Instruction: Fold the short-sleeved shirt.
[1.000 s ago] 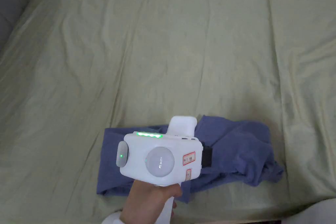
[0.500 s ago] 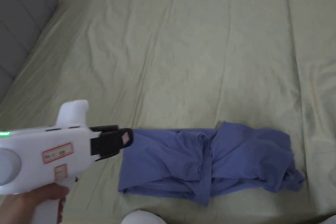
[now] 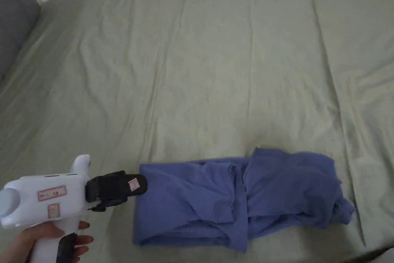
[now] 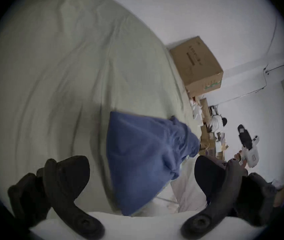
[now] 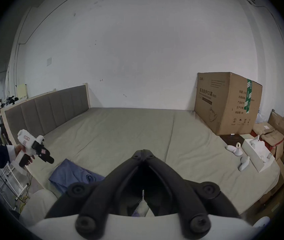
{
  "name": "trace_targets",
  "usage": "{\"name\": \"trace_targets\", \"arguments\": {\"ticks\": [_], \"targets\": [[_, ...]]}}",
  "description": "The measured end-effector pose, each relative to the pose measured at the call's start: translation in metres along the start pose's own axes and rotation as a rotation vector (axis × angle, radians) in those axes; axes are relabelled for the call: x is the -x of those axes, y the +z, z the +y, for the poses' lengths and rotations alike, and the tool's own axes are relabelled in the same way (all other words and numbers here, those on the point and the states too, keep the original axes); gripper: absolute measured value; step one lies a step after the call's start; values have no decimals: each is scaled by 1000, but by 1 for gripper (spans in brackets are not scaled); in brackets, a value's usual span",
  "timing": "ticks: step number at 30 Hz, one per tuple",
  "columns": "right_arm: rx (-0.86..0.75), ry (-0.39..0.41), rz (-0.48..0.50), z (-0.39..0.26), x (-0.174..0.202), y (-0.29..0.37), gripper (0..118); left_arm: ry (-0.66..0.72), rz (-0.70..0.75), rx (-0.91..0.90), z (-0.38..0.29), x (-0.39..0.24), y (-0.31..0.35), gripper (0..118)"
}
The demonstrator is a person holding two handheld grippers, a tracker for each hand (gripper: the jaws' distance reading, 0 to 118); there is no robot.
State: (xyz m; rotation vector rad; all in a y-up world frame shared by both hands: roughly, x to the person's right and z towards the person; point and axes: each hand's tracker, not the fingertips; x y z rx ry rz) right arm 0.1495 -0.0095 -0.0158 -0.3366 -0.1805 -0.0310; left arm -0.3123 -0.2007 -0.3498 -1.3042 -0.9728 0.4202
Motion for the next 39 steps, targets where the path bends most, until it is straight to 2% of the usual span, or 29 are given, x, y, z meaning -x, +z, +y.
{"name": "trace_targets", "arguments": {"ticks": [4,7,8,9,10,11,13,15,20,23,24,25,26,32,34,36,38,39], "targets": [[17,14,8,-1,4,-7,0,27,-22,70,5,23,-24,118],[27,11,15,-2,6,-15,0,6,-153,33,10,21,-27,117],[29,10,19,-3,7,-18,0,39,-214,24,11,22,-32,110],[31,11,25,-4,8,-20,0,102,-268,22,8,26,-38,92],[34,14,30,-5,10,-22,0,129,-277,10,5,29,-45,33],[37,18,31,-5,11,-24,0,133,-260,7,4,29,-51,12],[44,29,37,-6,14,-26,0,72,-86,23,-2,33,-57,12],[50,37,43,-6,14,-27,0,148,-234,17,-10,34,-50,12],[50,30,58,-6,13,-29,0,88,-146,-9,-1,25,-28,12],[35,22,75,-5,11,-26,0,38,-14,-13,4,14,-6,12],[30,19,78,-4,10,-24,0,38,-13,-13,5,8,5,12],[26,18,79,-4,8,-23,0,17,97,-15,6,8,20,12],[22,17,78,-5,6,-22,0,3,146,-23,7,6,36,12],[-12,-43,68,-10,-16,-12,0,58,560,-116,14,-39,106,12],[-22,-65,60,-12,-24,-9,0,40,752,-72,18,-59,102,12],[-30,-86,49,-14,-33,-5,0,-85,885,-35,21,-85,83,12],[-37,-109,42,-16,-40,0,0,-159,951,7,22,-112,56,12],[-39,-114,42,-17,-44,3,0,-171,897,17,22,-125,40,12]]}}
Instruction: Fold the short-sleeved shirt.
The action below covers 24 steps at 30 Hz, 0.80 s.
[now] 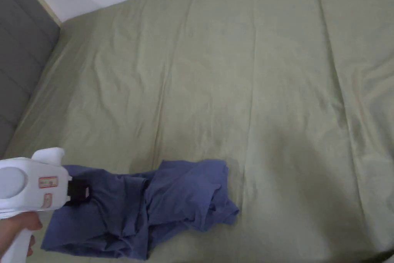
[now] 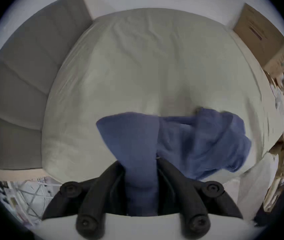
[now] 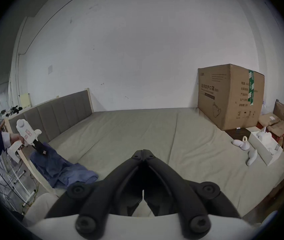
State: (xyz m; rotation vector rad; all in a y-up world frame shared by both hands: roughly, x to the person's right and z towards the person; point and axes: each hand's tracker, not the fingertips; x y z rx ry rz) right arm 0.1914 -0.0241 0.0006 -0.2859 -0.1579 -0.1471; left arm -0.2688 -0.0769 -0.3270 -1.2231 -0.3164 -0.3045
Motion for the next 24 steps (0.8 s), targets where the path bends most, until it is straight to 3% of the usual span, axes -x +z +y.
{"name": "trace_targets", "arguments": {"ticks": [6,10,12,13,14,16,18,19,21,23,24], "targets": [[-21,-31,-26,-3,-19,20,0,-147,-179,54,21,-121,-28,12],[-25,-46,-67,-4,-31,33,0,-68,-389,101,30,-164,-55,12],[-22,-63,-86,-6,-37,37,0,-60,-407,115,30,-173,-62,12],[-18,-62,-94,-6,-39,37,0,-69,-400,109,28,-173,-64,20],[-15,-59,-104,-7,-41,38,0,-65,-429,89,25,-169,-64,44],[-11,-54,-113,-6,-40,38,0,-67,-468,-1,20,-157,-55,118],[-8,-51,-111,-5,-39,36,0,-4,-502,-148,15,-131,-25,104],[-7,-48,-109,-5,-38,35,0,21,-540,-190,12,-119,-12,104],[-7,-37,-103,-3,-34,29,0,89,-575,-311,-1,-101,25,115],[-8,-32,-95,-1,-29,24,0,131,-500,-416,-14,-89,36,113],[-8,-31,-88,0,-25,22,0,139,-415,-430,-19,-92,47,103]]}}
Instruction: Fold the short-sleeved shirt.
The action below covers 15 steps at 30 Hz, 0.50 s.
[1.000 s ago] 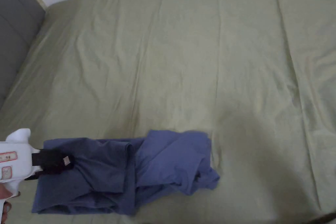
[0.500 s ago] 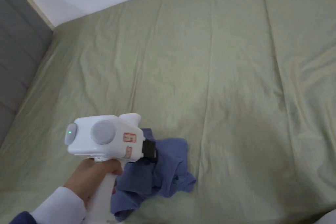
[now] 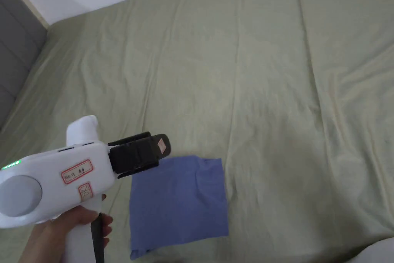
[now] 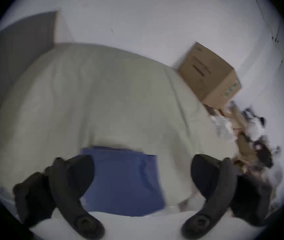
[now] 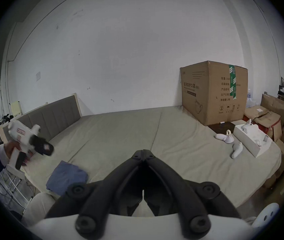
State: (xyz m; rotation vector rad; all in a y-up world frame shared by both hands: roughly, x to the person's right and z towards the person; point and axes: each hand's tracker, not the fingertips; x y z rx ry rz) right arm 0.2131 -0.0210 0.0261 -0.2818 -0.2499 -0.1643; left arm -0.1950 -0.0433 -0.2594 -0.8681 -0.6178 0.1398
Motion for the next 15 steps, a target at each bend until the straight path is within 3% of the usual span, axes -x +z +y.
{"name": "trace_targets", "arguments": {"ticks": [2,4,6,8,15], "targets": [[-2,5,12,1,7,-3,0,-60,269,-22,-13,-4,-9,0],[1,15,24,2,12,-5,0,-196,470,-73,-29,-5,-33,0],[10,35,25,4,16,-6,0,-205,393,127,-45,4,-64,0],[14,55,24,6,17,-6,0,-159,320,162,-59,-22,-85,0],[36,70,-9,8,11,-11,0,-415,332,265,-95,-94,-153,0]]}}
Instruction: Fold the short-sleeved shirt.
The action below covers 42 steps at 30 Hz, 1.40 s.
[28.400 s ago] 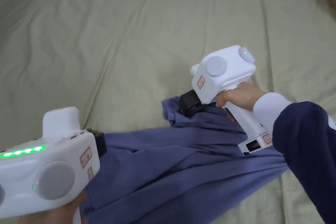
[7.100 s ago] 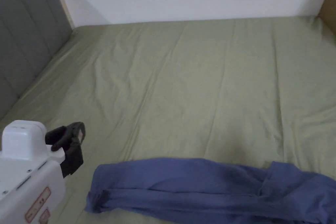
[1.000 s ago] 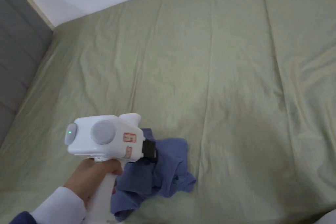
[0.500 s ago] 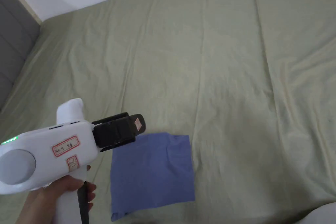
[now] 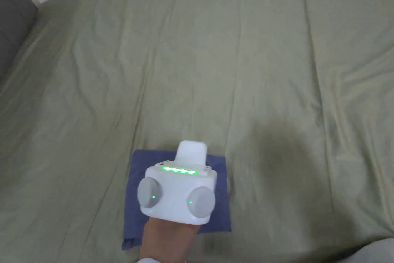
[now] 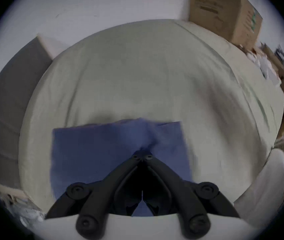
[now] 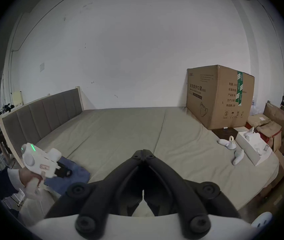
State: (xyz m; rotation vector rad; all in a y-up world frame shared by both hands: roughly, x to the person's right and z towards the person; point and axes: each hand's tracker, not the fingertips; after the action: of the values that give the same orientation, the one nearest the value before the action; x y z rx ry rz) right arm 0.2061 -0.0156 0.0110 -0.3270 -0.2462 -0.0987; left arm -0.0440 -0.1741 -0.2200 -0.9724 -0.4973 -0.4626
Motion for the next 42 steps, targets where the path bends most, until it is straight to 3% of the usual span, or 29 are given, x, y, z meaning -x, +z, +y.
{"name": "trace_targets", "arguments": {"ticks": [4,8,12,15,18,23,28,34,35,37,39,41,42], "targets": [[18,-13,-1,-2,0,-6,0,-83,-57,-34,10,-34,-10,0],[32,-3,32,-2,8,-12,0,-34,-312,-71,18,-42,19,0],[72,48,133,-3,33,-25,0,88,-483,-196,9,9,88,0],[101,73,253,-6,67,-43,0,188,-473,-265,-12,76,127,0],[165,85,401,-22,113,-75,0,343,-373,-320,-38,140,144,0],[409,123,570,-92,197,-150,0,399,-164,-297,-74,198,144,0],[603,163,535,-153,225,-194,0,433,-172,-274,-91,220,131,0],[609,127,539,-148,221,-197,0,479,-345,-220,-100,237,89,1],[611,135,540,-147,221,-196,0,477,-465,-221,-100,243,79,20],[614,147,542,-146,221,-196,0,464,-601,-191,-96,250,61,118],[617,156,544,-145,222,-196,0,458,-693,-218,-101,263,44,107],[620,161,545,-144,223,-197,0,471,-823,-158,-91,271,26,118],[621,163,544,-145,223,-197,0,489,-895,-137,-91,277,11,118]]}}
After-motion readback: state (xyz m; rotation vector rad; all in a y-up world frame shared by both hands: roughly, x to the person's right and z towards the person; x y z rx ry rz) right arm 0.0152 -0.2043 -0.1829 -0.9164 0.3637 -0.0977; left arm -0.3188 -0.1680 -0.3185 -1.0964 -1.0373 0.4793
